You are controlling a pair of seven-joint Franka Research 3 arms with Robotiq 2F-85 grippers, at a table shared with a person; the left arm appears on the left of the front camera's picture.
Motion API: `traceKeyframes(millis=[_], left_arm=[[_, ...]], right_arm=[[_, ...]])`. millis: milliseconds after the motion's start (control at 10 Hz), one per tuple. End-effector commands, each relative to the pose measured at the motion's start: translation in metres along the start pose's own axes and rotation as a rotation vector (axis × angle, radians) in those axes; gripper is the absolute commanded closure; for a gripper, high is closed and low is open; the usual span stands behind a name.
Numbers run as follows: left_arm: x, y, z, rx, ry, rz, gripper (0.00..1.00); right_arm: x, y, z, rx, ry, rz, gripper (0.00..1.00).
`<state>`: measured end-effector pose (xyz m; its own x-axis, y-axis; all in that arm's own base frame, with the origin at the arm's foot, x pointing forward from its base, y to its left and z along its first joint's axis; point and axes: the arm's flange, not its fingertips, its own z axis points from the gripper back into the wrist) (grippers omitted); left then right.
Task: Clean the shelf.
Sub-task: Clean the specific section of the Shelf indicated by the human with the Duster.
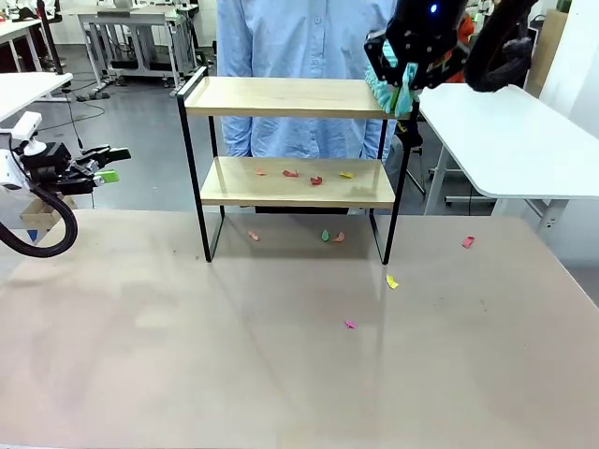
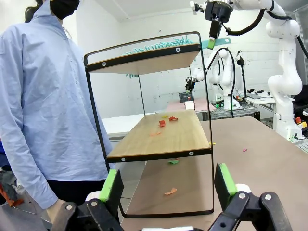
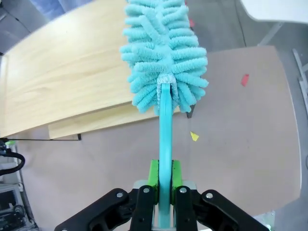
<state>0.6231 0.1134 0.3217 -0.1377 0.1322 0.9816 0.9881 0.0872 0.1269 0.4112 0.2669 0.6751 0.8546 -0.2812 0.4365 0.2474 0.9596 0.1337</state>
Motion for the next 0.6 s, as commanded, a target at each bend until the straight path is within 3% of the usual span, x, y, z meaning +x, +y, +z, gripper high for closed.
traceKeyframes(millis=[0,200,500], left_arm=[[0.004,0.000,0.000,0.000,0.002,-0.011,0.00],[0.004,0.000,0.000,0.000,0.002,-0.011,0.00],[0.004,0.000,0.000,0.000,0.002,-0.011,0.00]], right_arm=[[0.004,-0.021,0.023,0.043,-0.100,0.040,0.87],[0.005,-0.030,0.042,0.101,-0.092,0.121,0.87],[-0.008,-0.045,0.061,0.257,0.033,0.391,0.87]])
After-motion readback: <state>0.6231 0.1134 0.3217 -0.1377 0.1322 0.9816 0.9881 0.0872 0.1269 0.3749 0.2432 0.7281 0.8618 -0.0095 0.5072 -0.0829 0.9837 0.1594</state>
